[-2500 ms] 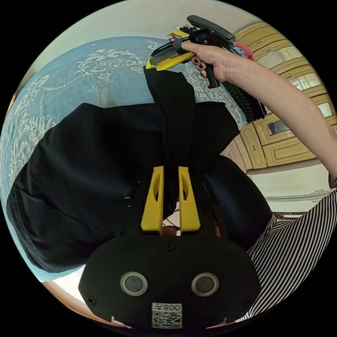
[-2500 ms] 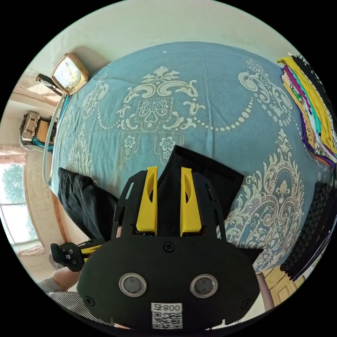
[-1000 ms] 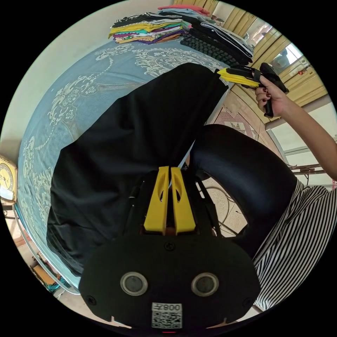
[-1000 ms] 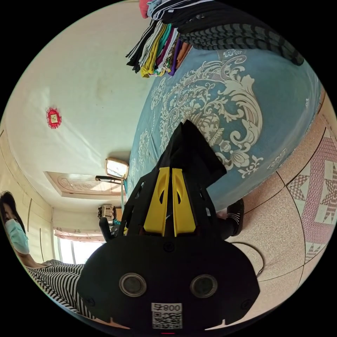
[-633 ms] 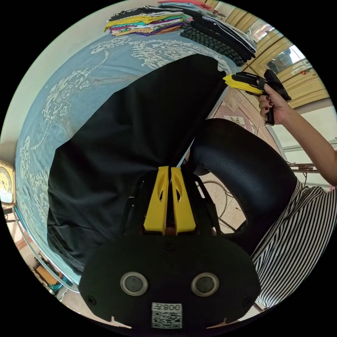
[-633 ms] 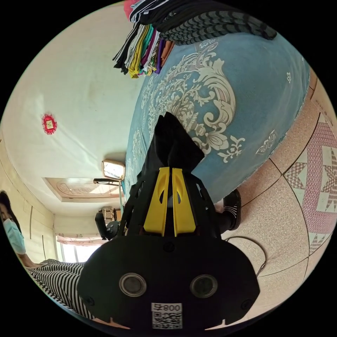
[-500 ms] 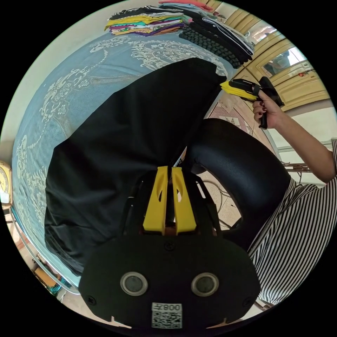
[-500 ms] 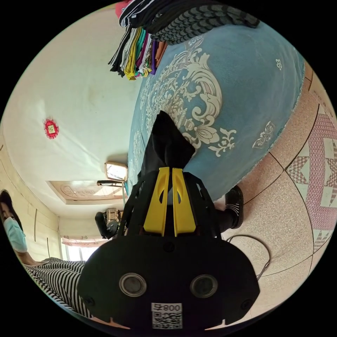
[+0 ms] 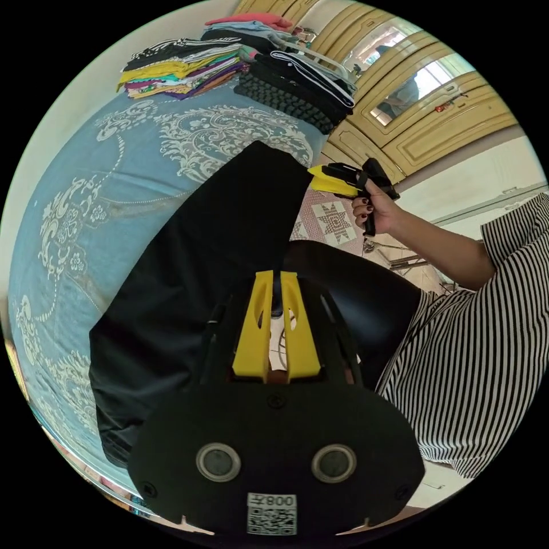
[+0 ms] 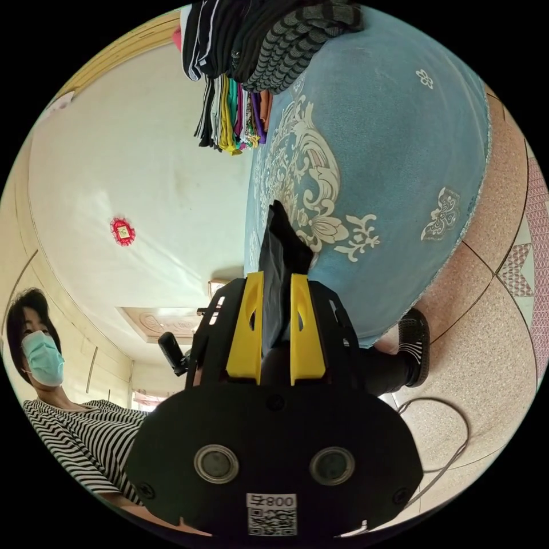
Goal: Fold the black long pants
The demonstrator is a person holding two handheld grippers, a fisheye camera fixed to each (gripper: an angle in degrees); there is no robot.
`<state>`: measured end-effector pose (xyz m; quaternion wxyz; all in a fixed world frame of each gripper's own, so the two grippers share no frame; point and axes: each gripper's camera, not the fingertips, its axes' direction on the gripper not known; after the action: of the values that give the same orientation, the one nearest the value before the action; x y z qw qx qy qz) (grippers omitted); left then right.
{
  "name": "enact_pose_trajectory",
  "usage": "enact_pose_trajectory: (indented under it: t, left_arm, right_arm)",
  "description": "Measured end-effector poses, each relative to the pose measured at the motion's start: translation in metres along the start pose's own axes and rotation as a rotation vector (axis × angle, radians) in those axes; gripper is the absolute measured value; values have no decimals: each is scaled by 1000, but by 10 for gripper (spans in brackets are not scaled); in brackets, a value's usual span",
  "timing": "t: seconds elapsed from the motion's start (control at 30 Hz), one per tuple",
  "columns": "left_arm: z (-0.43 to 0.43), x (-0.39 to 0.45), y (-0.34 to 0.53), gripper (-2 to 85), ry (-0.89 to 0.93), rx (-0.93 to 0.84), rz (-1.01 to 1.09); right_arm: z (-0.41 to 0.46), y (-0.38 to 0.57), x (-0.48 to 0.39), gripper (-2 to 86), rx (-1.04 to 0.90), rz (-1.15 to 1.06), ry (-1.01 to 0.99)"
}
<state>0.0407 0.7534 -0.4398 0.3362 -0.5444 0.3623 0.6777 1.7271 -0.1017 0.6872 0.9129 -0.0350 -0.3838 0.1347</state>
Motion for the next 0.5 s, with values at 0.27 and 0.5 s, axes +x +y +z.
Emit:
enact_pose_trajectory:
  t: [0.27,0.5]
  left_arm:
    - [22,-11,-112,36,-35,52,34]
    - [49,-9,-210,45,-119,-5,70]
  right_arm:
    - [-23,2,3,63,2,14,67]
    - [-27,3,-1,27,-14,-4,134]
